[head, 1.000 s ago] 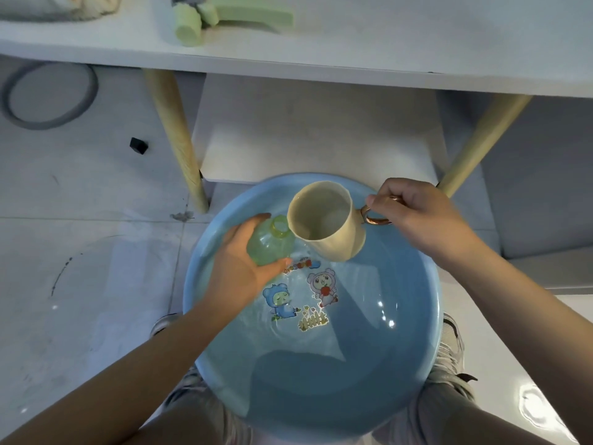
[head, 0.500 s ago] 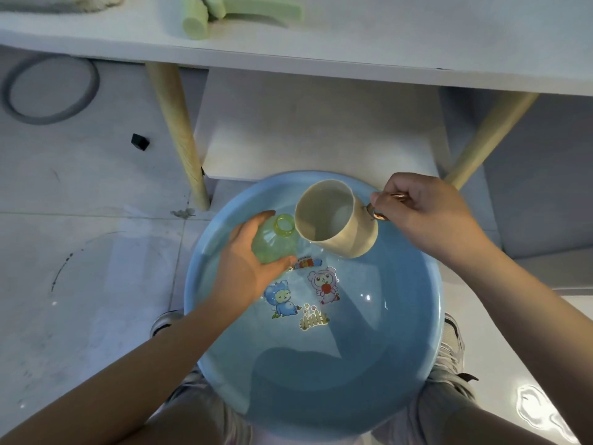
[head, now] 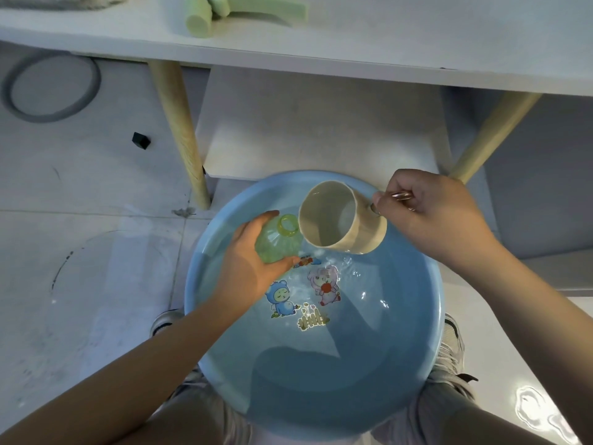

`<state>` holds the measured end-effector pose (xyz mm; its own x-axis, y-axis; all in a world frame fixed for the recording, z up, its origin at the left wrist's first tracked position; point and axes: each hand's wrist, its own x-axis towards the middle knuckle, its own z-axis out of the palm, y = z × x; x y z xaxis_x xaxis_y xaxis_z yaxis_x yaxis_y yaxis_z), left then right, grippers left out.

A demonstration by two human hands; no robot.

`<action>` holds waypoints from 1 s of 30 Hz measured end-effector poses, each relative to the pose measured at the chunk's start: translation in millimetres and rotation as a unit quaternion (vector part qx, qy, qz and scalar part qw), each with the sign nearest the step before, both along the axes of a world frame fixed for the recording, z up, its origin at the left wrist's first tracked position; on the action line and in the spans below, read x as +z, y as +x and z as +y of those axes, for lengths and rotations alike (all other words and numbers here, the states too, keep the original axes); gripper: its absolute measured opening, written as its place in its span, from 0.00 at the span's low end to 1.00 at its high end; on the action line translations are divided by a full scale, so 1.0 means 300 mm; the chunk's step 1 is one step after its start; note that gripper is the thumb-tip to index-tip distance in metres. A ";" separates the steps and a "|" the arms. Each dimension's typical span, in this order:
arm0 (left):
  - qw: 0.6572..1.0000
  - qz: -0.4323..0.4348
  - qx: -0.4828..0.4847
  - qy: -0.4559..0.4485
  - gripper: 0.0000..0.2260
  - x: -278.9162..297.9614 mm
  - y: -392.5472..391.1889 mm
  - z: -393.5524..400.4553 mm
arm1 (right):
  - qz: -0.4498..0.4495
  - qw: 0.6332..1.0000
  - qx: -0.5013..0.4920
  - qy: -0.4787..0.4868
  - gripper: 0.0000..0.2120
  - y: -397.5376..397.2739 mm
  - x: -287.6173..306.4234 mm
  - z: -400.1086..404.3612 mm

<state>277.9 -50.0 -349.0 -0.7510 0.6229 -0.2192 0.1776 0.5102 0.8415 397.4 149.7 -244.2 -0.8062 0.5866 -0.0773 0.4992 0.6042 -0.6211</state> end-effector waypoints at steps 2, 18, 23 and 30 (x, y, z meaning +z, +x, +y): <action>1.000 -0.002 0.000 -0.002 0.32 0.002 0.000 0.001 | 0.002 1.000 0.003 0.012 0.12 -0.001 0.006 -0.004; 1.000 -0.016 0.000 0.008 0.32 0.017 0.014 0.009 | -0.003 0.997 0.033 0.065 0.13 -0.005 0.053 -0.026; 1.000 -0.019 -0.006 0.013 0.31 0.018 0.017 0.015 | 0.010 0.991 0.054 0.118 0.13 -0.015 0.063 -0.040; 1.000 -0.005 -0.016 0.009 0.31 0.009 0.017 0.009 | 0.004 0.991 0.054 0.126 0.12 -0.016 0.073 -0.043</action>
